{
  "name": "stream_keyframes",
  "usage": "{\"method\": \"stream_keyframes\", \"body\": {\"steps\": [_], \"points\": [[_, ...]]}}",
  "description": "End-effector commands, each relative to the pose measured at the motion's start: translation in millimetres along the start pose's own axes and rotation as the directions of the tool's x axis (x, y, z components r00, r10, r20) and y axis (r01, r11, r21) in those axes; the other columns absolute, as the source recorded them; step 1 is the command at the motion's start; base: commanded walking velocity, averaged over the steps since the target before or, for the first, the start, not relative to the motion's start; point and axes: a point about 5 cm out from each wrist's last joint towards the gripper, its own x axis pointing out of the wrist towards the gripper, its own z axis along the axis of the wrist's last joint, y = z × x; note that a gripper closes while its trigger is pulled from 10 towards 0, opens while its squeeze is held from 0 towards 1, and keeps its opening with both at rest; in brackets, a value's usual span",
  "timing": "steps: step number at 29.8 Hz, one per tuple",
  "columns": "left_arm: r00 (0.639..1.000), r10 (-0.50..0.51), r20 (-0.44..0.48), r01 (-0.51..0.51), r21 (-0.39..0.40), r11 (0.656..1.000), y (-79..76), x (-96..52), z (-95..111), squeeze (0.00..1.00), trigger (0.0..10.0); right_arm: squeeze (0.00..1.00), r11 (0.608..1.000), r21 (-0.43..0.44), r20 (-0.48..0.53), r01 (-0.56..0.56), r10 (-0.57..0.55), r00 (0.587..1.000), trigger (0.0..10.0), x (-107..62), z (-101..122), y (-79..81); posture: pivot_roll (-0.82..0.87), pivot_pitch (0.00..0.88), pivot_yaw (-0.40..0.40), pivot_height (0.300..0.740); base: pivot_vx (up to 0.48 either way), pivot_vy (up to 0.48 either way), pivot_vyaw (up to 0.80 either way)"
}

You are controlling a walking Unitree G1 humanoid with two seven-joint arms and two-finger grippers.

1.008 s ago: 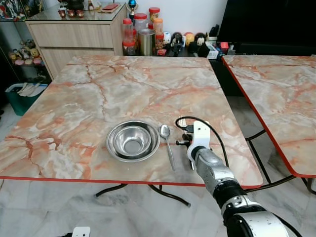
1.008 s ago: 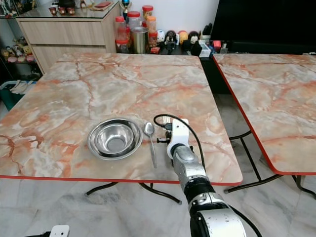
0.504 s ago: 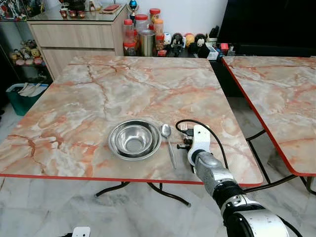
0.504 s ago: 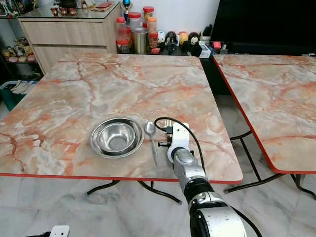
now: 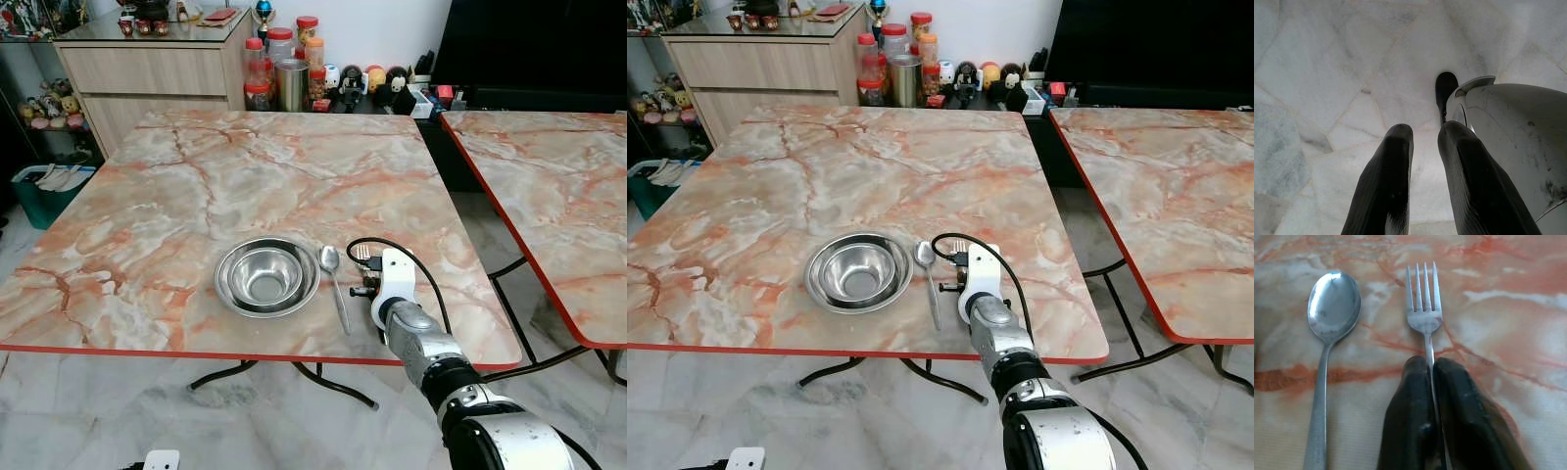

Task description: Setting the table

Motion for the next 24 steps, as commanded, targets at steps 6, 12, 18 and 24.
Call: {"method": "stream_keyframes", "body": {"steps": [6, 12, 18, 24], "points": [[1.000, -0.006, -0.027, 0.006, 0.011, 1.000, -1.7, -0.7, -6.4, 0.00, 10.0, 1.00, 1.000, -0.014, -0.011, 0.011, -0.012, 1.000, 10.0, 0.2, -1.3, -1.7, 0.06, 0.000, -0.042, 0.740, 0.000, 0.000, 0.00], [0.999, -0.010, -0.030, 0.011, 0.011, 1.000, -1.8, -0.6, -6.3, 0.00, 10.0, 1.00, 1.000, -0.012, -0.023, 0.008, -0.008, 1.000, 10.0, -0.3, -6.7, -1.4, 0.06, 0.000, -0.042, 0.740, 0.000, 0.000, 0.00], [0.999, -0.011, -0.031, 0.011, 0.010, 1.000, -1.6, -0.6, -6.3, 0.00, 10.0, 0.00, 0.999, -0.025, 0.081, 0.026, -0.024, 0.996, 10.0, -0.9, 7.5, -4.9, 0.06, 0.000, -0.041, 0.740, 0.000, 0.000, 0.00], [0.999, -0.016, -0.029, 0.016, 0.013, 1.000, -1.5, -0.6, -5.9, 0.00, 10.0, 0.00, 0.998, -0.055, 0.251, 0.033, -0.018, 0.968, 10.0, -5.5, 27.5, -6.2, 0.06, 0.000, -0.038, 0.740, 0.000, 0.000, 0.00]]}}
